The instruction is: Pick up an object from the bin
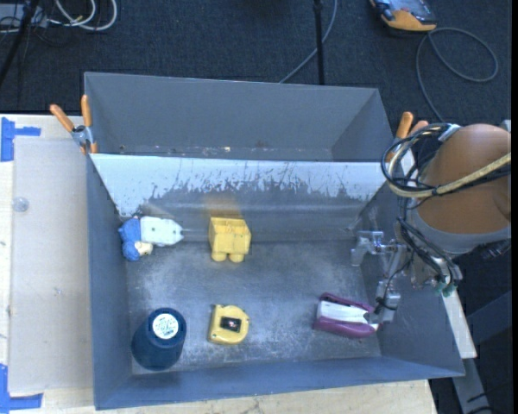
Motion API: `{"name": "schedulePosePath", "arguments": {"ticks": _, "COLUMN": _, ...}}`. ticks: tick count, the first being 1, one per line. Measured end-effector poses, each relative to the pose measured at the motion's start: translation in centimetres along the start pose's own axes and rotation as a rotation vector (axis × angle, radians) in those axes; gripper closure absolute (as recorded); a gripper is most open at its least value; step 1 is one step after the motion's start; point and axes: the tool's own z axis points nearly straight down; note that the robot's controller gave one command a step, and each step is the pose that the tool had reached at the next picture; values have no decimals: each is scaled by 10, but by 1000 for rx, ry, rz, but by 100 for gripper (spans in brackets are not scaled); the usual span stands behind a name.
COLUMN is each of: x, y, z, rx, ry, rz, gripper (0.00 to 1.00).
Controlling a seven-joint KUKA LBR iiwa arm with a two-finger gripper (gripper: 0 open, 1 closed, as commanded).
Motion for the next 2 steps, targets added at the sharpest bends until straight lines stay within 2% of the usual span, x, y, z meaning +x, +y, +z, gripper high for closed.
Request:
{"name": "schedulePosePath", "arguments": {"ticks": 1, "x": -2, "y": 0, "z": -4, "rx": 1, "ry": -8, "rz": -3, "gripper": 0}}
{"name": "schedulePosePath", "arguments": {"ticks": 2, "x": 6, "y": -8, "z": 37, "rx": 1, "ry": -13, "rz": 39, "gripper": 0}}
